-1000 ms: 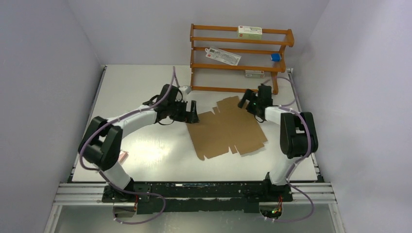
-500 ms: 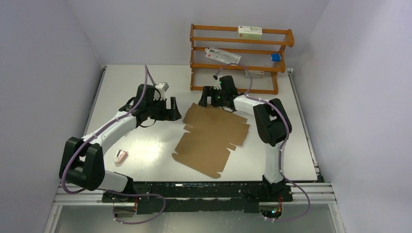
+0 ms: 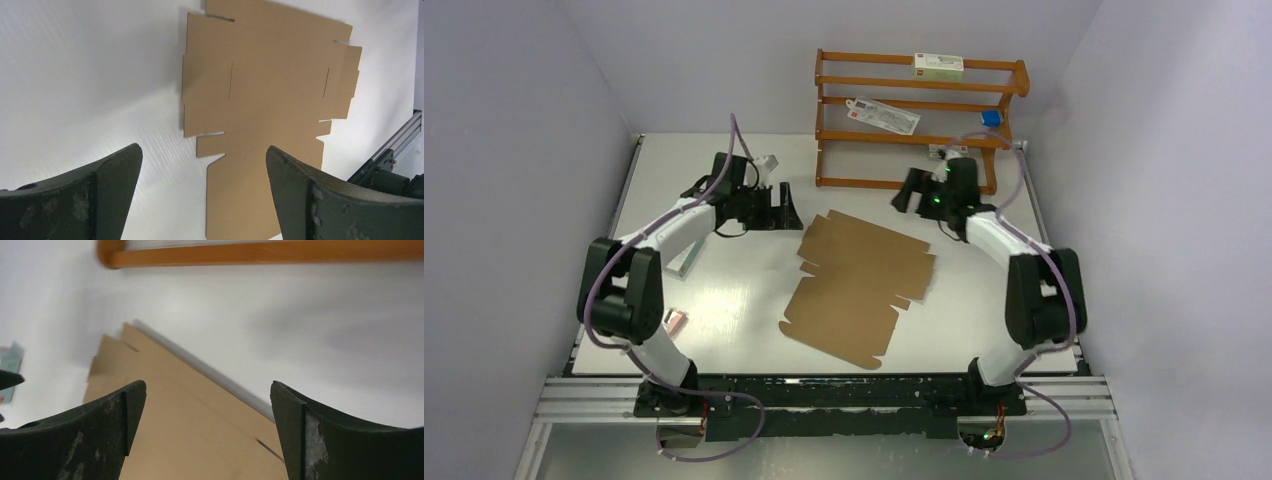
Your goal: Fold the paper box
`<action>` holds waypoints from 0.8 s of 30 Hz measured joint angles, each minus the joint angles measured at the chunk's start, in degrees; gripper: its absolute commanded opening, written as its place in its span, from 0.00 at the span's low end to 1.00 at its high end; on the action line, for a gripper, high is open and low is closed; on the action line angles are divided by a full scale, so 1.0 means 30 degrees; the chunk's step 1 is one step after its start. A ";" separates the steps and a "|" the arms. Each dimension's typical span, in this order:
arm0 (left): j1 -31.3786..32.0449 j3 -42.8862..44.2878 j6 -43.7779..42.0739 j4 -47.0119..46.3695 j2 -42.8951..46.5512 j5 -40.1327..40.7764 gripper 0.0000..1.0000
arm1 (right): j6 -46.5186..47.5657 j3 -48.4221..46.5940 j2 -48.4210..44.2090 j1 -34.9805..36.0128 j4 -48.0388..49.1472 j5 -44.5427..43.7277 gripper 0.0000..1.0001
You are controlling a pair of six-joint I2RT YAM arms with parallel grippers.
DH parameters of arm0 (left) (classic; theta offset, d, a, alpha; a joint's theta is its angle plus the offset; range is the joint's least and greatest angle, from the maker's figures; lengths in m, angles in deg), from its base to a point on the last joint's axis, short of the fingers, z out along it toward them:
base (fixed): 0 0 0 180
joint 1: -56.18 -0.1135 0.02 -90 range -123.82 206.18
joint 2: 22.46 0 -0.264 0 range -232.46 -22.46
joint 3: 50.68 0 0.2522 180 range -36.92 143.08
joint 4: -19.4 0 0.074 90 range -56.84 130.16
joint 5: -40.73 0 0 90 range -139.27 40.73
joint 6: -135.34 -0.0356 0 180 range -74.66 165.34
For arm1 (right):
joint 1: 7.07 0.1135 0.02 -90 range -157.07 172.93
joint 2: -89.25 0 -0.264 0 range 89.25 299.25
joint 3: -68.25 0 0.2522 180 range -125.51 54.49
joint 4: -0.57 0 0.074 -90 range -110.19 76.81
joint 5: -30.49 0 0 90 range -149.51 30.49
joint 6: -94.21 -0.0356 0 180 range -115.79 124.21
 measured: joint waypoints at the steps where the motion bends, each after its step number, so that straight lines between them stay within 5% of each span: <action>1: -0.0007 0.0590 -0.0102 0.0095 -0.0583 -0.0233 0.98 | -0.0197 0.0721 -0.0801 -0.0685 -0.0015 -0.0328 1.00; 12: -0.0015 0.4663 -0.1217 0.2025 -0.5195 -0.1676 0.90 | -0.1610 0.6878 -0.6113 -0.3738 -0.1676 -0.3271 1.00; 24: -0.0015 0.5027 -0.1989 0.2623 -0.6054 -0.2565 0.90 | -0.2091 0.7839 -0.4379 -0.3330 -0.0947 0.0080 0.91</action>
